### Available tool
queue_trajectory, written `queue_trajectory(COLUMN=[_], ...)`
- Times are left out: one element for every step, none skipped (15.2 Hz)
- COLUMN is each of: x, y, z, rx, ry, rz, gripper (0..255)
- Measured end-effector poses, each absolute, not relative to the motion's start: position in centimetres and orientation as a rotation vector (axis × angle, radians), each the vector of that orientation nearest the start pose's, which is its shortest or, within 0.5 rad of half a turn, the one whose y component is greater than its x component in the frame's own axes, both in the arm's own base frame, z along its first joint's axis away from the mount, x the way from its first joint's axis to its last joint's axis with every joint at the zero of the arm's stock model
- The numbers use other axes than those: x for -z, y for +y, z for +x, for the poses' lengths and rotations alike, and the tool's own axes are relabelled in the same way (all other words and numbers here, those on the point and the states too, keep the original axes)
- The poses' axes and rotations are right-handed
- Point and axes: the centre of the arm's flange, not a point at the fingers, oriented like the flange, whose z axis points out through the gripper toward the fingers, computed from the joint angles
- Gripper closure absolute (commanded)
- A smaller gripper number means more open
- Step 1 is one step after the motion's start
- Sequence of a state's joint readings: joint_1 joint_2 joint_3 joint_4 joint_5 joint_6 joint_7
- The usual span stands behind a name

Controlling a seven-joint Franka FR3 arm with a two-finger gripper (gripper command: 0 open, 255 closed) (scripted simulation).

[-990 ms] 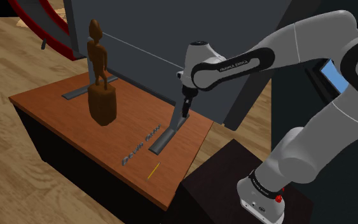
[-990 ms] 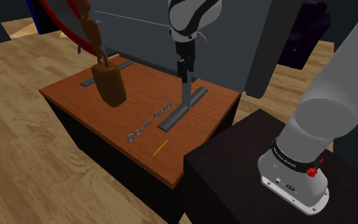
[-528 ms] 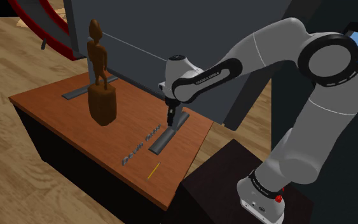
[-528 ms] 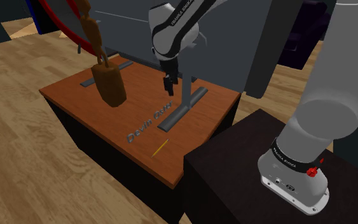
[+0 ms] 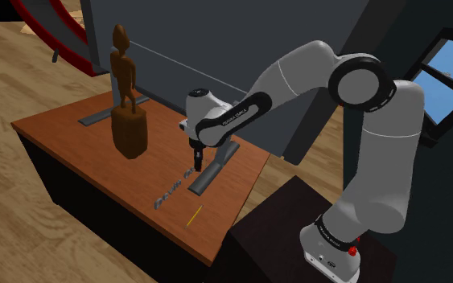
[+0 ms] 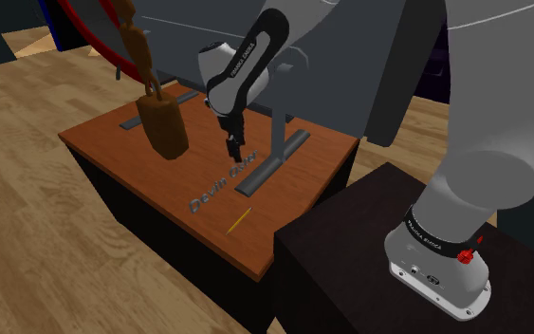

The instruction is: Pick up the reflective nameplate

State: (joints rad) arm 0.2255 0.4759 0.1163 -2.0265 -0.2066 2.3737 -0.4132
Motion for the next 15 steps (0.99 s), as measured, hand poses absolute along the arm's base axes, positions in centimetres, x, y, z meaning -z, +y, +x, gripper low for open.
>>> queue_trajectory(x=[-19.0, -18.0, -16.8, -15.9, -15.1, -14.3, -13.2, -12.2, -11.6, -11.0, -10.6, -10.1, -9.6, -8.9, -8.3], y=[20.3, 21.1, 21.9, 22.8, 23.7, 24.4, 24.8, 25.4, 25.9, 26.0, 26.1, 26.1, 26.2, 26.2, 26.1], z=[55.8, 56.3, 56.5, 56.8, 57.2, 57.7, 58.0, 58.2, 58.1, 58.1, 58.1, 58.1, 58.2, 58.2, 58.2], rx=[-0.202, -0.205, -0.208, -0.211, -0.214, -0.216, -0.218, -0.221, -0.222, -0.222, -0.222, -0.222, -0.222, -0.222, -0.222], ry=[-1.431, -1.461, -1.490, -1.519, -1.549, -1.578, -1.606, -1.623, -1.633, -1.638, -1.640, -1.641, -1.641, -1.642, -1.642], rz=[-2.875, -2.860, -2.844, -2.829, -2.813, -2.796, -2.780, -2.770, -2.764, -2.761, -2.760, -2.760, -2.759, -2.759, -2.759], gripper=[0, 0, 0, 0, 0, 0, 0, 0, 0, 0, 0, 0, 0, 0, 0])
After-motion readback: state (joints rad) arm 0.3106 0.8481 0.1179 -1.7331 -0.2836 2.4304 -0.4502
